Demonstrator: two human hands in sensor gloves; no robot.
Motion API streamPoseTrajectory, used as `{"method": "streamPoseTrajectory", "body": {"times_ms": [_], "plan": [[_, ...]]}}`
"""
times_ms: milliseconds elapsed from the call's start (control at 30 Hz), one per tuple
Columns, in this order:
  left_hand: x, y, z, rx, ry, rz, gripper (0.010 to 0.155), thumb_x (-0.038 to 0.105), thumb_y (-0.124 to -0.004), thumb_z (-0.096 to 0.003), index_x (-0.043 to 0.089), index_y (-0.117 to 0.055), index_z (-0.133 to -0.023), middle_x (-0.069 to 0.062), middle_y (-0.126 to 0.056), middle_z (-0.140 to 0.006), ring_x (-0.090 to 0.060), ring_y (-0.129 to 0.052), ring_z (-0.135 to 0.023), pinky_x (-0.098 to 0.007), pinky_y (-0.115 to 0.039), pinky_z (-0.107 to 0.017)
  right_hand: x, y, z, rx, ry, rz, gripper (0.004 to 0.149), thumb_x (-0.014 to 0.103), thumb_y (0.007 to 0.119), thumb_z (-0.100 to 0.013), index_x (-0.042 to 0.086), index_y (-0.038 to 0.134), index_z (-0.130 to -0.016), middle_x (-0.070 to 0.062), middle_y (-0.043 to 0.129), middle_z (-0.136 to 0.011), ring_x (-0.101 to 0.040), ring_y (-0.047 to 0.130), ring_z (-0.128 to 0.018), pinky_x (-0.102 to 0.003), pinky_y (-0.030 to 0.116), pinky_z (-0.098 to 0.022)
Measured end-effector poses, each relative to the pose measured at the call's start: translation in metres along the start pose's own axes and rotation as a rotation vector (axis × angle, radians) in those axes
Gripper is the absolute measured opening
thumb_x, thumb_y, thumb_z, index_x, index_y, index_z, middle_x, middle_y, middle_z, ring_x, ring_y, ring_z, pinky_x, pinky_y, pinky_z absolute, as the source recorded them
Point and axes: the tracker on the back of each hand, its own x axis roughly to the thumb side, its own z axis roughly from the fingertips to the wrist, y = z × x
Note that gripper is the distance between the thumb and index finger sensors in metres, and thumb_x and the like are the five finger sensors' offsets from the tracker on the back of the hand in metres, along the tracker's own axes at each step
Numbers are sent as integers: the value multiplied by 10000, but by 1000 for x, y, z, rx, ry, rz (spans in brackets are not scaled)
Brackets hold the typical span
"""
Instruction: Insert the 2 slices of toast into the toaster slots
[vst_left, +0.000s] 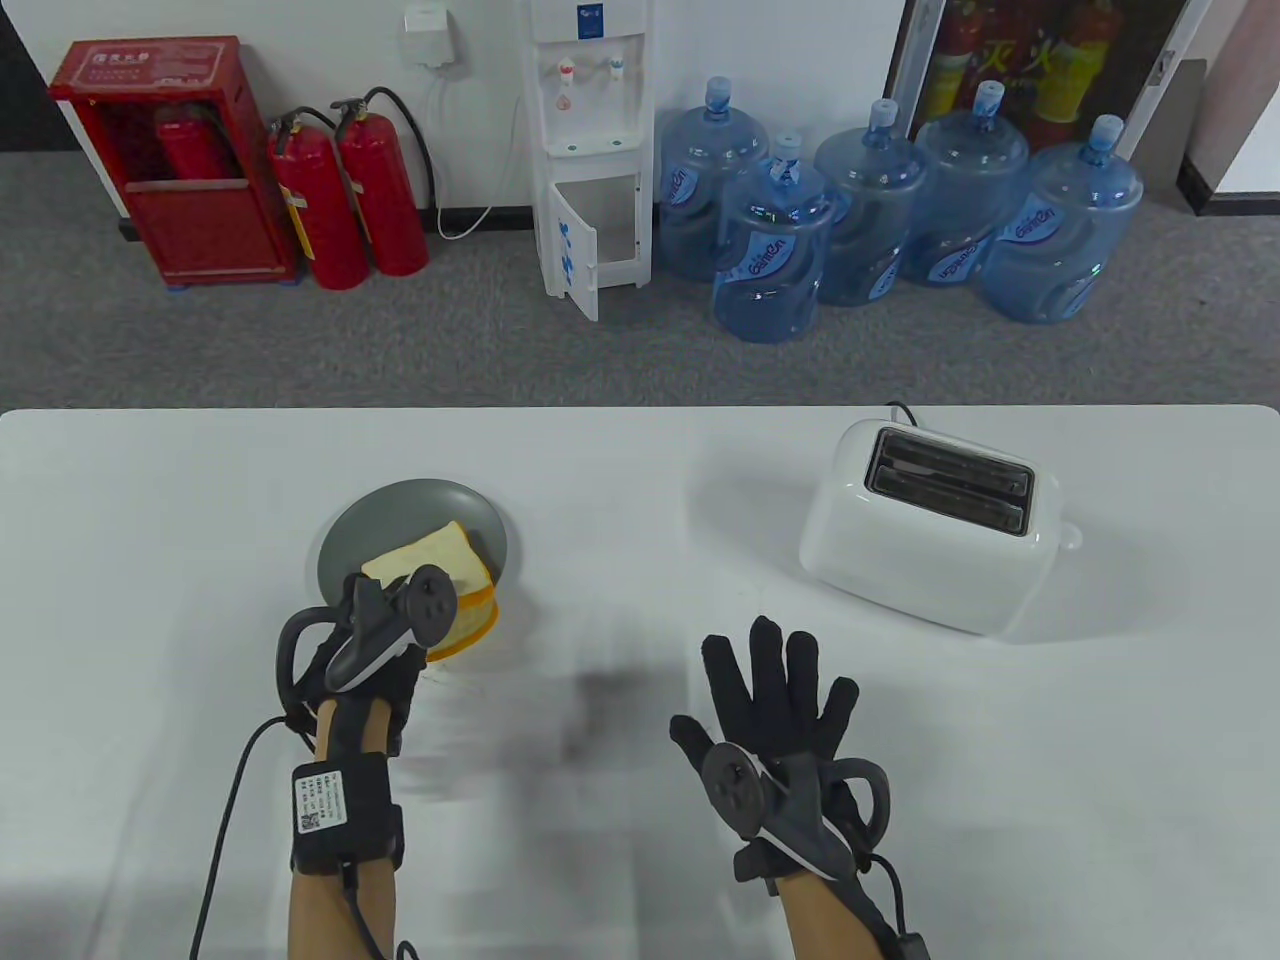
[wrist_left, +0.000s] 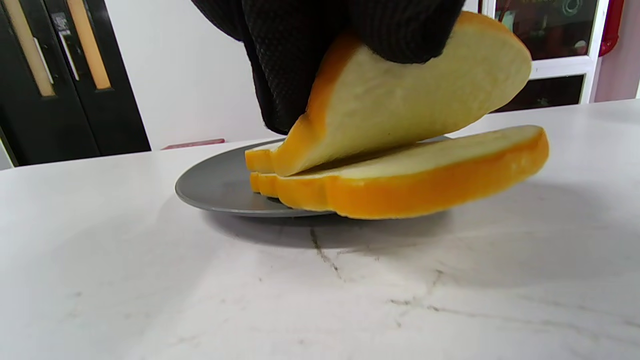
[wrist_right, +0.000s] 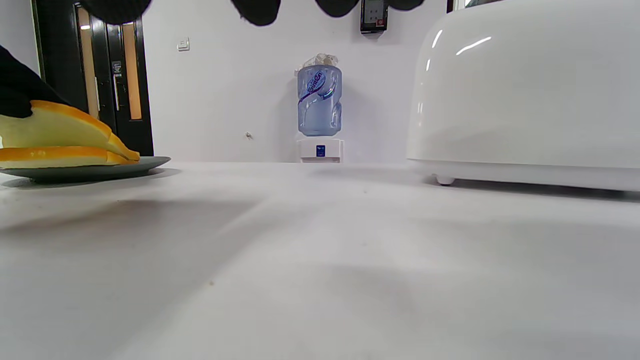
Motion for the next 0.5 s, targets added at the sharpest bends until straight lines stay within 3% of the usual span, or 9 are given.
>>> {"method": "streamPoseTrajectory", "body": {"times_ms": [267,500], "plan": [[-1,8,0,112,54,1,495,334,-717,-535,409,-748,-1023,80,-870,-1042,-179,-1004,-959,-361,-560,-828,1,0,0,3,0,-3,781,701,436,-677,262,247,-1294,-219,140,-1324,-528,198,-1162,-808,295,-710],[-3,14,-1,138,71,-2,492,329,-716,-536,412,-753,-1019,48,-870,-1041,-182,-1003,-957,-360,-561,-827,2,0,0,3,-4,2,781,702,437,-676,262,248,-1294,-217,140,-1324,-528,197,-1163,-807,293,-712]]}}
